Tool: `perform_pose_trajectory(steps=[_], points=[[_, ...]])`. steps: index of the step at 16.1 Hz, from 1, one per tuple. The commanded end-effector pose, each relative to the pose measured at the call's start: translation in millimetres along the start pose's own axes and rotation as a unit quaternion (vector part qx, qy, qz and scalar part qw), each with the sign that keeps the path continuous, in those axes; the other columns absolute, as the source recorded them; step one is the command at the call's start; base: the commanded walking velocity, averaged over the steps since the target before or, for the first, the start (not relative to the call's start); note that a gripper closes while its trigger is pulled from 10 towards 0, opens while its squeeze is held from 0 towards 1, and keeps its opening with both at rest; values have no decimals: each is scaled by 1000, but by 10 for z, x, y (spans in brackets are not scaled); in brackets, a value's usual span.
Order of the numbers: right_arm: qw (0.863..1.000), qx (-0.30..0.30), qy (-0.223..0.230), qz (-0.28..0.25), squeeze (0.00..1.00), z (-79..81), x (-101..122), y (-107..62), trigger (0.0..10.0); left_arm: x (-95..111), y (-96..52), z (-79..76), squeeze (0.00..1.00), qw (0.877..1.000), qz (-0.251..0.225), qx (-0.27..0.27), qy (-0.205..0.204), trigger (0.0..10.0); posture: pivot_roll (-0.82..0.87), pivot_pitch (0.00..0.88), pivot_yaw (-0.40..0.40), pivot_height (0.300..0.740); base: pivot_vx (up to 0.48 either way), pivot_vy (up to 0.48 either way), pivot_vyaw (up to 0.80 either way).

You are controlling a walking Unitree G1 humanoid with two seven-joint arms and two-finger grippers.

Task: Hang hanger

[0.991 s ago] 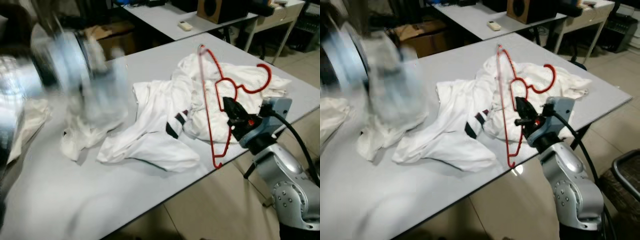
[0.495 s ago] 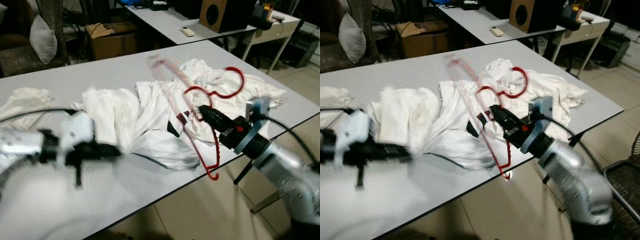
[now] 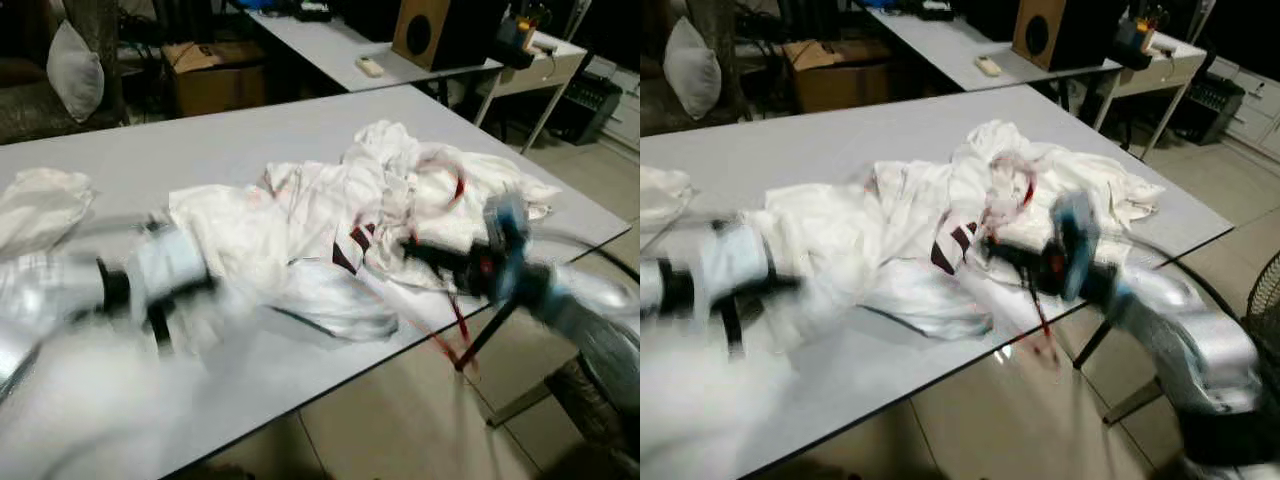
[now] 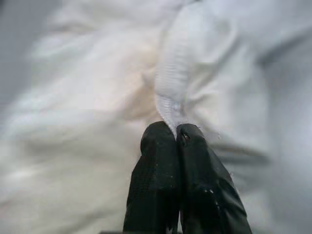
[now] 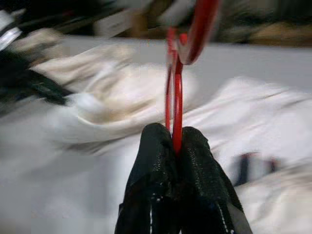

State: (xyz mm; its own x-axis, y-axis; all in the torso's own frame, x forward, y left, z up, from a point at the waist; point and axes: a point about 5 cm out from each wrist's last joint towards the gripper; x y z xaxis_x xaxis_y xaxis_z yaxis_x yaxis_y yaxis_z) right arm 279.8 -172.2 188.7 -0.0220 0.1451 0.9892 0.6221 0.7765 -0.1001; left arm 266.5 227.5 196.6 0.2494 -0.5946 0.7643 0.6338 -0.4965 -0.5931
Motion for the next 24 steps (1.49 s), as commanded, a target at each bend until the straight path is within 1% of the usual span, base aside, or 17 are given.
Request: perform_pose_trajectory(steps=[1, 2, 4, 6, 7, 8, 10, 12, 13, 14, 16, 17, 19, 20, 21, 22, 24], points=[[998, -63, -14, -9, 0, -148, 45, -16, 10000, 19, 53, 180, 0, 999, 3, 48, 26, 0, -10, 0, -66, 740, 0, 0, 0], [995, -95, -10, -29, 0, -211, 92, 1, 10000, 161, 102, 514, 0, 989, -12, 134, 62, 0, -11, 0, -64, 740, 0, 0, 0], [987, -151, -6, -62, 0, -313, 173, -10, 10000, 747, -100, 1114, 0, 924, -79, 340, 158, 0, -13, 0, -57, 740, 0, 0, 0], [976, -196, 0, -92, 0, -389, 238, -71, 10000, 1589, -744, 1209, 0, 802, -244, 478, 262, 0, -21, 0, -42, 740, 0, 0, 0], [973, -205, 4, -108, 0, -383, 269, -93, 10000, 1706, -909, 1150, 0, 781, -274, 488, 278, 0, -24, 0, -40, 740, 0, 0, 0], [971, -209, 7, -117, 0, -369, 284, -102, 10000, 1704, -945, 1122, 0, 778, -284, 486, 278, 0, -24, 0, -41, 740, 0, 0, 0], [971, -205, 13, -123, 0, -301, 265, -96, 10000, 1457, -764, 1031, 0, 814, -268, 436, 276, 0, -19, 0, -48, 740, 0, 0, 0], [972, -199, 18, -124, 0, -251, 244, -73, 10000, 1002, -449, 853, 0, 888, -214, 334, 234, 0, -18, 0, -53, 740, 0, 0, 0], [973, -194, 20, -125, 0, -226, 244, -62, 10000, 760, -383, 785, 0, 914, -168, 311, 201, 0, -18, 2, -54, 740, 0, 0, 0], [978, -171, 22, -121, 0, -174, 233, -44, 10000, 507, -321, 559, 0, 951, -136, 221, 169, 0, -10, 4, -67, 740, 0, 0, 0], [983, -145, 21, -109, 0, -124, 199, -21, 10000, 370, -215, 168, 0, 975, -130, 73, 168, 0, 5, 4, -85, 740, 0, 0, 0], [984, -141, 21, -106, 0, -119, 188, -17, 10000, 343, -183, 67, 0, 976, -132, 41, 167, 0, 8, 4, -89, 740, 0, 0, 0], [984, -144, 29, -104, 0, -150, 164, 0, 10000, 247, 24, -499, 0, 978, -151, -116, 86, 0, 11, 2, -99, 740, 0, 0, 0], [983, -146, 32, -106, 0, -155, 166, 0, 10000, 193, 48, -614, 0, 979, -128, -150, 61, 0, 10, 2, -98, 740, 0, 0, 0], [983, -147, 35, -108, 0, -155, 167, -5, 10000, 12, 48, -777, 0, 978, -53, -199, 18, 0, 5, 5, -97, 740, 0, 0, 0], [983, -147, 37, -105, 0, -148, 157, -14, 10000, -92, 26, -828, 0, 977, -15, -212, -1, 0, 4, 8, -97, 740, 0, 0, 0], [984, -144, 39, -93, 0, -118, 109, -24, 10000, -89, 55, -796, 0, 980, -23, -200, 13, 0, 0, 10, -96, 740, 0, 0, 0]])
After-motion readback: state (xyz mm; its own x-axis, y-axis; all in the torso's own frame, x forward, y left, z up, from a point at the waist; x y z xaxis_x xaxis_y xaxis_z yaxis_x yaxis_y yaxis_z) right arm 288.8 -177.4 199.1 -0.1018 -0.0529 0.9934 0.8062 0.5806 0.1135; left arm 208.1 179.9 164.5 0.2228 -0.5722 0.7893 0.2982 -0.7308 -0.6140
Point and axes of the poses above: a point about 5 cm out from each wrist's last joint towards the gripper, its own y axis pointing out of the wrist towards the gripper, its own x axis along the axis of the wrist's last joint, z = x × y, and after that the axes turned 14 degrees about -y, right-handed
